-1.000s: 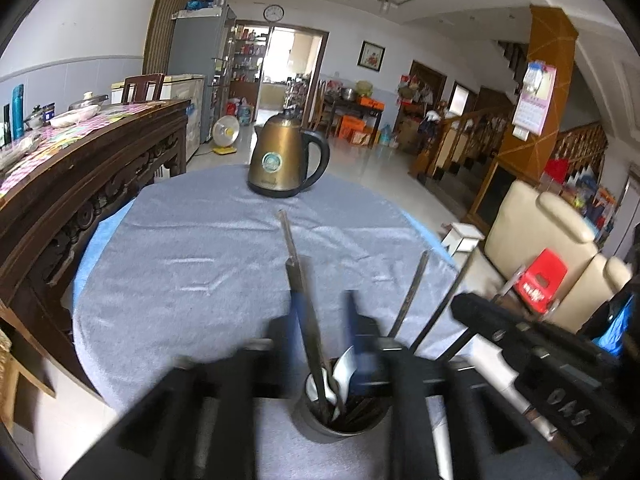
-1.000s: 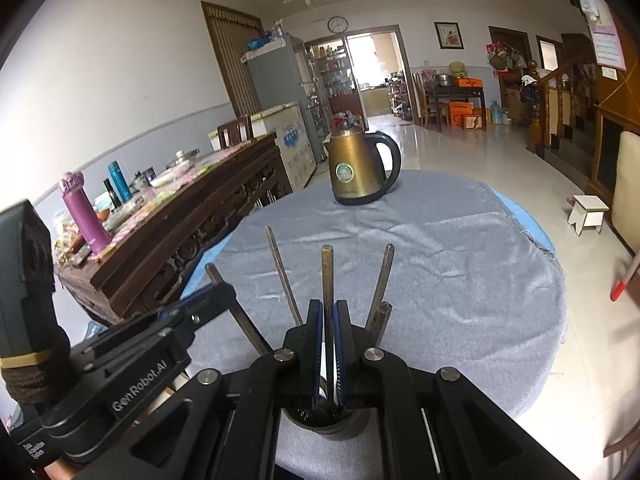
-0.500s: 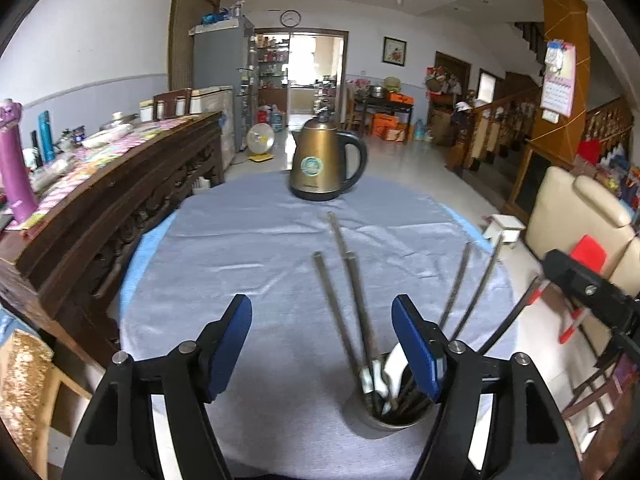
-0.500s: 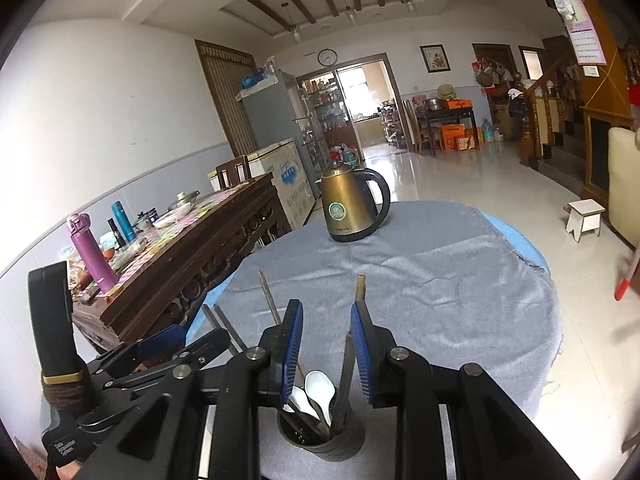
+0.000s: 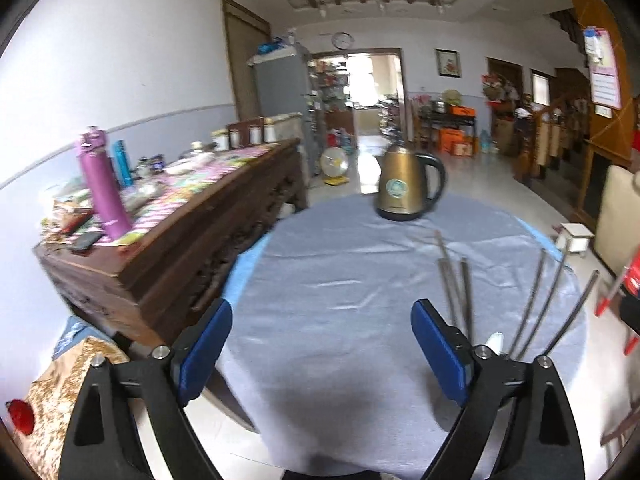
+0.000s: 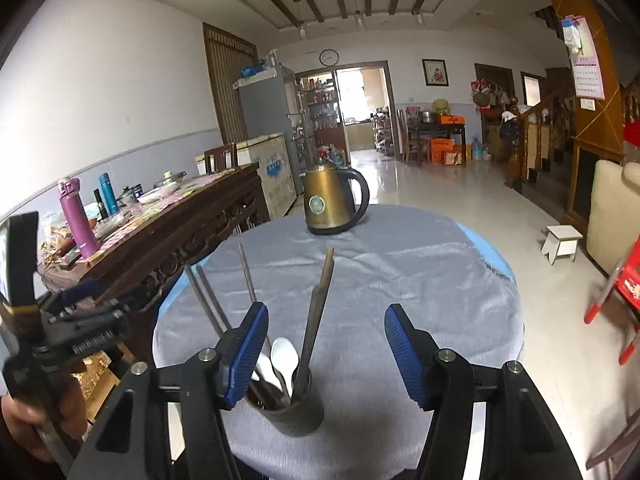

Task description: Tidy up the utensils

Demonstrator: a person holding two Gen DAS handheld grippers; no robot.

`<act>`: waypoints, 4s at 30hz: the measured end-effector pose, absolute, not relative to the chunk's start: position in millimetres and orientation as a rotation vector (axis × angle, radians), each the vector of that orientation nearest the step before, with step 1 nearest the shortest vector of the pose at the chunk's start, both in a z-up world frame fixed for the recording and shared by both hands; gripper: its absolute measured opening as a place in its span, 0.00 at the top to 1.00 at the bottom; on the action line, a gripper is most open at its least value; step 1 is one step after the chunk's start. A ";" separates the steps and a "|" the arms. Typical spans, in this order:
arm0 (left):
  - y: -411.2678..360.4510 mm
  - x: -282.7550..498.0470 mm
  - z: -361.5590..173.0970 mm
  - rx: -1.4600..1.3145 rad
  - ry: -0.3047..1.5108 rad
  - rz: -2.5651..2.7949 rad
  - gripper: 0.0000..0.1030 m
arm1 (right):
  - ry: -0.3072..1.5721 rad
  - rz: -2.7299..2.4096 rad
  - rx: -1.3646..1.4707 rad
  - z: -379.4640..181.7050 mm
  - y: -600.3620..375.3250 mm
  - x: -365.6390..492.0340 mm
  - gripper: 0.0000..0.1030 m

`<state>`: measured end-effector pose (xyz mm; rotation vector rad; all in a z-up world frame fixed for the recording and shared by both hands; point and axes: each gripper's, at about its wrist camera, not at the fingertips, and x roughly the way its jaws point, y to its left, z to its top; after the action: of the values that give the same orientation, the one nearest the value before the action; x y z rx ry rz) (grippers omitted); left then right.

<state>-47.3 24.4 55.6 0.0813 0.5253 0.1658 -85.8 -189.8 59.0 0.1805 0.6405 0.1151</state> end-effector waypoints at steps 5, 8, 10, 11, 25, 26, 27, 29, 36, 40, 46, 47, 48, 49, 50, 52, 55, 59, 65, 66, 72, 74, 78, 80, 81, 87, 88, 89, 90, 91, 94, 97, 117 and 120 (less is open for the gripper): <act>33.6 -64.2 63.3 0.117 0.483 0.239 0.07 | 0.650 0.112 0.165 64.3 -183.2 -92.2 0.37; 37.1 -71.2 68.7 0.126 0.499 0.217 0.07 | 0.657 0.115 0.158 69.7 -177.6 -96.0 0.37; 38.8 -74.3 72.2 0.134 0.502 0.208 0.07 | 0.659 0.111 0.159 73.4 -172.5 -97.6 0.37; 38.7 -76.6 73.6 0.139 0.500 0.209 0.07 | 0.662 0.109 0.161 75.6 -170.3 -98.7 0.37; 63.9 -103.5 87.8 0.068 0.507 0.190 0.07 | 0.756 0.058 0.170 77.3 -145.6 -109.6 0.33; 64.1 -104.1 87.5 0.067 0.510 0.186 0.07 | 0.766 0.058 0.177 74.0 -144.4 -110.8 0.33; 63.6 -105.0 87.0 0.071 0.513 0.185 0.07 | 0.774 0.058 0.180 71.2 -143.2 -111.3 0.33; 60.6 -106.0 86.3 0.086 0.515 0.187 0.07 | 0.799 0.059 0.189 64.2 -140.7 -112.5 0.32; 47.6 -107.3 81.0 0.114 0.527 0.177 0.07 | 0.788 0.050 0.168 60.5 -132.4 -120.5 0.32; 42.3 -105.6 78.3 0.115 0.541 0.164 0.07 | 0.771 0.049 0.149 62.5 -129.6 -124.9 0.32; 32.8 -105.9 74.3 0.132 0.550 0.144 0.07 | 0.772 0.047 0.145 63.2 -131.9 -124.5 0.31; 31.3 -106.2 73.8 0.133 0.550 0.139 0.07 | 0.772 0.046 0.146 63.2 -132.4 -124.7 0.31; 30.4 -106.3 73.8 0.135 0.551 0.135 0.07 | 0.771 0.046 0.145 63.2 -132.9 -124.7 0.31; 29.1 -106.6 73.4 0.135 0.552 0.131 0.07 | 0.770 0.045 0.144 63.4 -133.4 -124.8 0.31; 27.8 -107.1 72.9 0.136 0.553 0.127 0.07 | 0.770 0.044 0.144 63.5 -133.6 -124.9 0.31; 26.1 -107.1 72.1 0.137 0.556 0.118 0.07 | 0.770 0.043 0.145 63.4 -134.2 -125.3 0.31; 24.5 -108.2 72.2 0.137 0.556 0.111 0.07 | 0.766 0.039 0.143 63.9 -134.1 -125.6 0.31; 24.7 -110.2 73.1 0.130 0.553 0.104 0.07 | 0.755 0.031 0.137 65.6 -133.4 -126.6 0.31; 26.9 -109.4 72.8 0.120 0.556 0.100 0.07 | 0.749 0.027 0.131 66.9 -132.2 -126.6 0.31; 26.9 -109.6 72.7 0.119 0.556 0.100 0.07 | 0.749 0.028 0.131 67.0 -132.6 -126.9 0.31; 28.3 -109.2 72.3 0.113 0.556 0.101 0.07 | 0.744 0.029 0.122 69.0 -130.4 -126.3 0.31; 28.3 -109.4 71.9 0.108 0.555 0.101 0.07 | 0.744 0.028 0.122 69.1 -130.3 -126.3 0.31; 28.9 -109.3 71.8 0.107 0.556 0.100 0.07 | 0.740 0.028 0.119 69.9 -129.6 -125.6 0.31; 28.8 -110.1 71.7 0.106 0.556 0.099 0.07 | 0.738 0.027 0.118 70.1 -129.0 -125.7 0.31; 28.8 -110.5 71.9 0.105 0.555 0.098 0.07 | 0.736 0.026 0.117 70.5 -128.9 -125.7 0.31; 28.7 -111.4 71.7 0.104 0.557 0.095 0.07 | 0.737 0.026 0.118 70.7 -128.8 -127.0 0.31; 28.4 -111.9 72.0 0.102 0.557 0.095 0.07 | 0.735 0.025 0.117 70.8 -128.8 -126.9 0.31; 28.7 -111.4 71.7 0.102 0.557 0.094 0.07 | 0.734 0.025 0.116 71.2 -128.6 -127.1 0.31; 28.3 -111.8 71.7 0.101 0.557 0.093 0.07 | 0.733 0.025 0.115 70.9 -128.8 -126.9 0.31; 28.1 -112.2 71.5 0.100 0.556 0.094 0.07 | 0.732 0.024 0.114 70.9 -128.8 -127.0 0.31; 28.4 -112.1 71.7 0.099 0.558 0.090 0.07 | 0.729 0.023 0.113 70.7 -128.7 -127.1 0.31; 28.8 -112.7 71.6 0.098 0.558 0.089 0.07 | 0.729 0.024 0.110 70.7 -128.2 -126.9 0.31; 30.2 -113.6 69.7 0.090 0.559 0.093 0.07 | 0.734 0.035 0.109 72.5 -123.8 -124.9 0.31; 30.3 -113.4 69.5 0.091 0.560 0.091 0.07 | 0.734 0.036 0.110 72.5 -123.5 -124.1 0.31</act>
<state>-113.4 30.3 69.5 0.0912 0.5600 0.0914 -124.1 -123.5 72.5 0.1103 0.7343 0.0360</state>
